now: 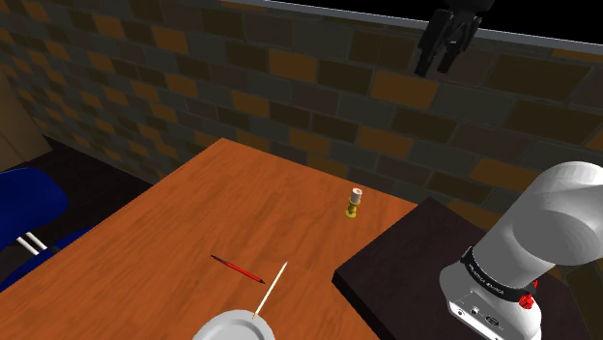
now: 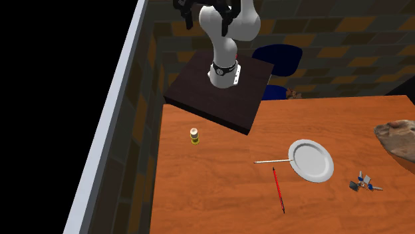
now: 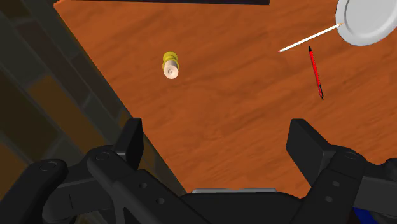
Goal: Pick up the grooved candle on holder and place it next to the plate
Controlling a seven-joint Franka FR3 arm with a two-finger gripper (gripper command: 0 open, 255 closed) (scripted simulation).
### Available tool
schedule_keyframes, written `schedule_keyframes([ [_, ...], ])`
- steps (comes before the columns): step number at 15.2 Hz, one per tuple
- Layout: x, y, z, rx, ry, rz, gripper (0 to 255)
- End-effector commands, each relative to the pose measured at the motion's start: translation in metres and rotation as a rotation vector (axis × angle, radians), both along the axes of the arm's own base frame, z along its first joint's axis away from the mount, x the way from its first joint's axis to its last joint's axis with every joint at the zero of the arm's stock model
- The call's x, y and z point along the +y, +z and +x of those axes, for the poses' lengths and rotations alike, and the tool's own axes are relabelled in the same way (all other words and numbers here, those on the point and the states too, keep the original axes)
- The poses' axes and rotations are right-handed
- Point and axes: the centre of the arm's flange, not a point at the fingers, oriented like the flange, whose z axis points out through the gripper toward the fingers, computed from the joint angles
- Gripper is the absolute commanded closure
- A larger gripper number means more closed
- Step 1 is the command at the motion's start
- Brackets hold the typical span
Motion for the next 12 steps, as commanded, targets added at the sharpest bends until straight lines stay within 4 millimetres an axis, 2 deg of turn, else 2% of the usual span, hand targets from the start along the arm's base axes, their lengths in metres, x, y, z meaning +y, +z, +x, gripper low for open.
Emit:
schedule_keyframes([
  [1,0.000,0.000,0.000,0.000,0.000,0.000,0],
  [12,0.002,-0.139,0.044,0.029,-0.014,-0.032,0],
])
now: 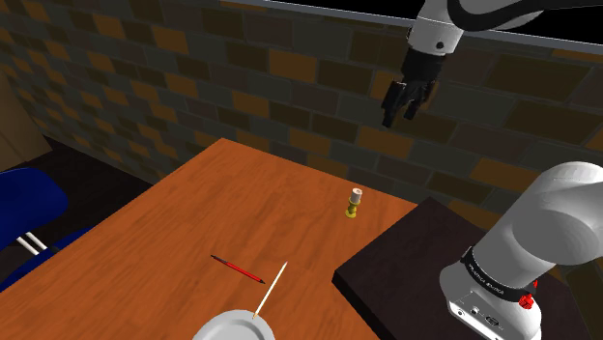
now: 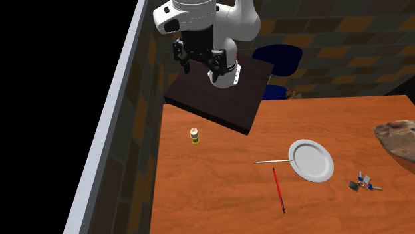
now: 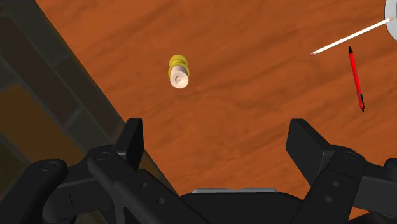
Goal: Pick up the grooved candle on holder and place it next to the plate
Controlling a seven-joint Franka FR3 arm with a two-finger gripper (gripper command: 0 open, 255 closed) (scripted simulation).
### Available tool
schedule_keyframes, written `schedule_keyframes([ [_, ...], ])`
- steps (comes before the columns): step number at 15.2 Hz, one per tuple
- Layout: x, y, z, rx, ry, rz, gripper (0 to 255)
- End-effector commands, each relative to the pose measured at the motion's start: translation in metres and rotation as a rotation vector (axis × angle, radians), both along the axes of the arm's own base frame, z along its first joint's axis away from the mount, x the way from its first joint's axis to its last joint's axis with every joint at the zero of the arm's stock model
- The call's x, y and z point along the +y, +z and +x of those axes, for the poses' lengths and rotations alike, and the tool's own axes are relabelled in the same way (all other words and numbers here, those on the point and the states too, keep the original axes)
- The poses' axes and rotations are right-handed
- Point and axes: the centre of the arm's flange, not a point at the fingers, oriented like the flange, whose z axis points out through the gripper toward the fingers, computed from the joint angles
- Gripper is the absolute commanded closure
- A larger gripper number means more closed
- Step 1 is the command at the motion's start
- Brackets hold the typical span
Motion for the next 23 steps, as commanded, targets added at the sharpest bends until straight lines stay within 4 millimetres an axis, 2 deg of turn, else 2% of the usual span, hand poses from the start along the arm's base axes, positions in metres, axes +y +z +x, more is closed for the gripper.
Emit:
schedule_keyframes([
  [1,0.001,-0.026,0.009,0.002,-0.003,-0.006,0],
  [20,-0.007,-0.269,0.074,0.052,-0.027,-0.060,0],
  [21,-0.008,-0.280,0.077,0.054,-0.028,-0.063,0],
  [23,-0.008,-0.291,0.077,0.054,-0.028,-0.063,0],
])
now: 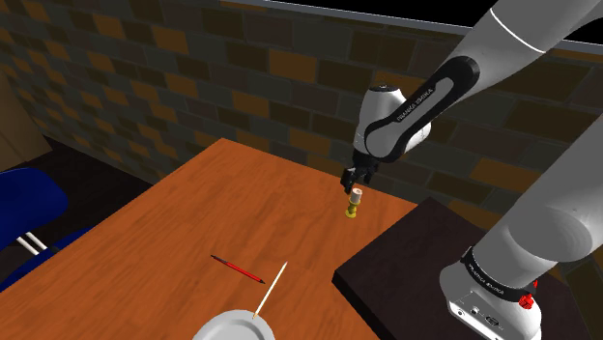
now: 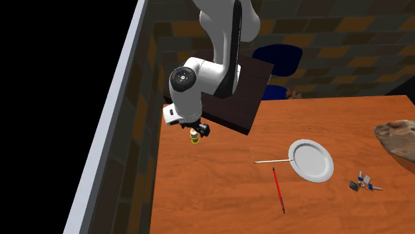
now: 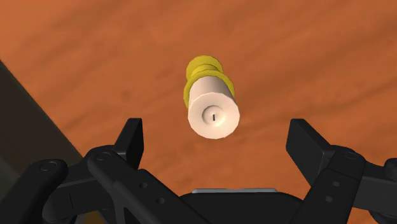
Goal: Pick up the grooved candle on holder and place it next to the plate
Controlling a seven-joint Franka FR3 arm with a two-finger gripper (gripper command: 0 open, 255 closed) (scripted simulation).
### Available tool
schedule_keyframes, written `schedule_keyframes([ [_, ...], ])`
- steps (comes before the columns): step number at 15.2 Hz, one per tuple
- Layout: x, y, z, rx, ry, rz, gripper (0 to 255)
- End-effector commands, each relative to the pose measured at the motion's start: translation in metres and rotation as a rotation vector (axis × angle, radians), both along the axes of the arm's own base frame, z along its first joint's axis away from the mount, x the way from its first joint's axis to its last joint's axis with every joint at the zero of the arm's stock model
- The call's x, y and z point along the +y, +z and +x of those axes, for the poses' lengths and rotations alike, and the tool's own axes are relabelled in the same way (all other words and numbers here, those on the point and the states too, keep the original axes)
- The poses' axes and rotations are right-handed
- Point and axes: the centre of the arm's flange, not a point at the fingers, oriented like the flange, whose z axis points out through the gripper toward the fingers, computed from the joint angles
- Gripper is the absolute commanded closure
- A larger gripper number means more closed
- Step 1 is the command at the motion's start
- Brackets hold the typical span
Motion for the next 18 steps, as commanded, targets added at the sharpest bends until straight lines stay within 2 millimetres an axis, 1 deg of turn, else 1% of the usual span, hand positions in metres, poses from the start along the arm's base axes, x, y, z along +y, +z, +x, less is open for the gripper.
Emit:
schedule_keyframes([
  [1,-0.001,-0.013,0.003,-0.001,0.000,0.000,0],
  [6,-0.001,-0.038,0.002,-0.001,0.000,0.000,0],
  [14,-0.001,-0.037,0.002,-0.001,0.000,0.000,0],
  [15,-0.001,-0.037,0.002,-0.001,0.000,0.000,255],
  [18,-0.001,-0.037,0.002,-0.001,0.000,0.000,255],
])
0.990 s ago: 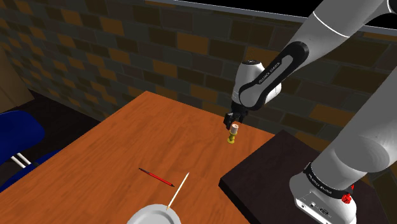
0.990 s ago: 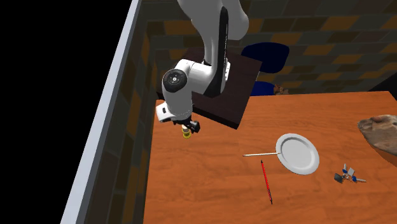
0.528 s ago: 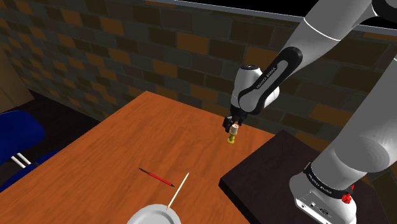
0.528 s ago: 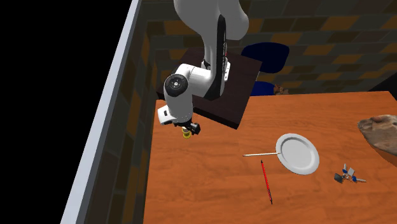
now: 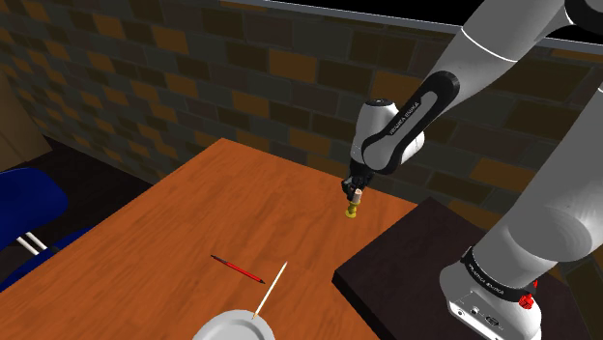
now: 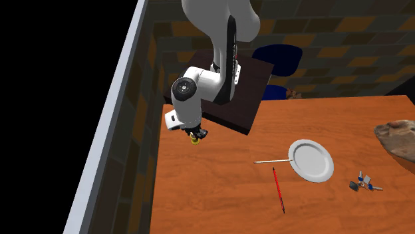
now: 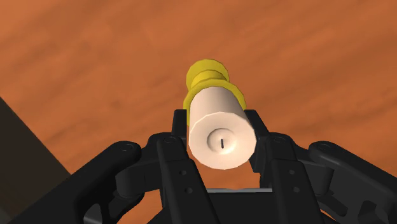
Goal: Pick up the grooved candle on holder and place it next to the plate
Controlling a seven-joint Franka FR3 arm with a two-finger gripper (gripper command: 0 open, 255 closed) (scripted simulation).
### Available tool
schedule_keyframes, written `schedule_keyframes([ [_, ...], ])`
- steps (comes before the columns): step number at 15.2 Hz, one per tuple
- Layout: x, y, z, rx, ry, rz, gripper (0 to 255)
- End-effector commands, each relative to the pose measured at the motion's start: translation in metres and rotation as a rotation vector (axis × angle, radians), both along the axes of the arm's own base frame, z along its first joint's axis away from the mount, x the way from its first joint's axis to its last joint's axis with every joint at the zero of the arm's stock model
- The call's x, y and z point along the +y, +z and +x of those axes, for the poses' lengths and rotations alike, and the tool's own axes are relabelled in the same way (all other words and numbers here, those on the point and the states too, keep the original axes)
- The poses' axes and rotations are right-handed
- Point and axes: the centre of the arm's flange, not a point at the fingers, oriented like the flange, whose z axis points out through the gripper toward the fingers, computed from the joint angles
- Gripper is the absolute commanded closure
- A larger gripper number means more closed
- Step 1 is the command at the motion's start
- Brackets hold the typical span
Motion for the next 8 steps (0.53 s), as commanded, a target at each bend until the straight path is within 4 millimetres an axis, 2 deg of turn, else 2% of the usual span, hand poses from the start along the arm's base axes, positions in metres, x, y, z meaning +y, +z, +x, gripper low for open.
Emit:
schedule_keyframes([
  [1,0.000,0.000,0.000,0.000,-0.001,0.000,255],
  [6,0.000,0.000,0.000,0.000,-0.001,0.000,255],
  [8,0.000,0.010,0.000,0.000,-0.001,0.000,255],
])
